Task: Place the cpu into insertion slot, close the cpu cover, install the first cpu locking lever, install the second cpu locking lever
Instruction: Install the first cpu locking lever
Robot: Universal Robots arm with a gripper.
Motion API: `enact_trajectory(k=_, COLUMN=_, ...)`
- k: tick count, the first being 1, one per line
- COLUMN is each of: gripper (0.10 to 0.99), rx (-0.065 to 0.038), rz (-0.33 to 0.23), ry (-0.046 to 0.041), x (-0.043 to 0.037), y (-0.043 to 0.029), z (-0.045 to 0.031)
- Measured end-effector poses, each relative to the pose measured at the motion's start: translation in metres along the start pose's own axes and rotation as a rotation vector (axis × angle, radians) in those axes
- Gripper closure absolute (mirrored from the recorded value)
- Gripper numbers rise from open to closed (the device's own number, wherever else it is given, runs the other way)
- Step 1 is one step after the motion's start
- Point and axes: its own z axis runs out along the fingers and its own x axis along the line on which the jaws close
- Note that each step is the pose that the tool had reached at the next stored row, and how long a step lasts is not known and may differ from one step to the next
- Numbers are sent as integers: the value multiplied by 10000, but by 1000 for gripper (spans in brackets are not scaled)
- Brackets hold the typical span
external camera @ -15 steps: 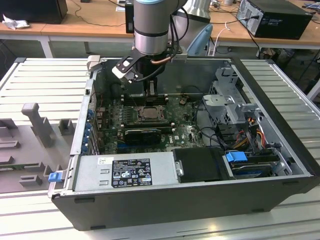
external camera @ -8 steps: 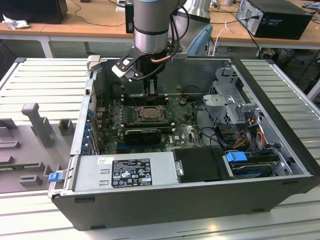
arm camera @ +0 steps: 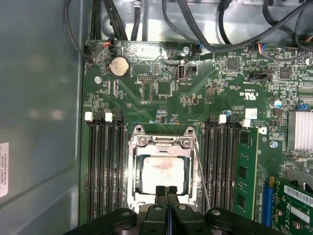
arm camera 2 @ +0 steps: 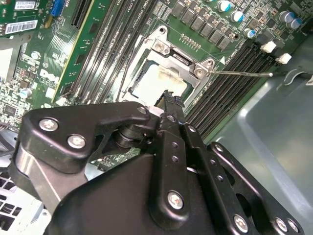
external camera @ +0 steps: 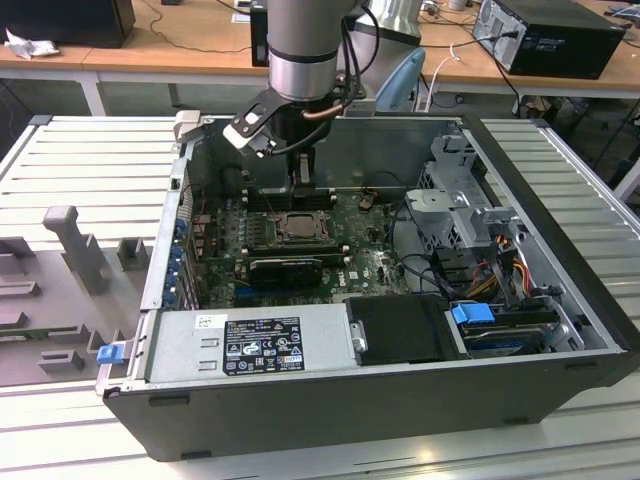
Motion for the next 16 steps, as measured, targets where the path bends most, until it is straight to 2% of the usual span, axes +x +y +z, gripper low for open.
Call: enact_trajectory(k=16, gripper=980, rx=-1, rz=0, ry=0, x=0, y=2, z=-205)
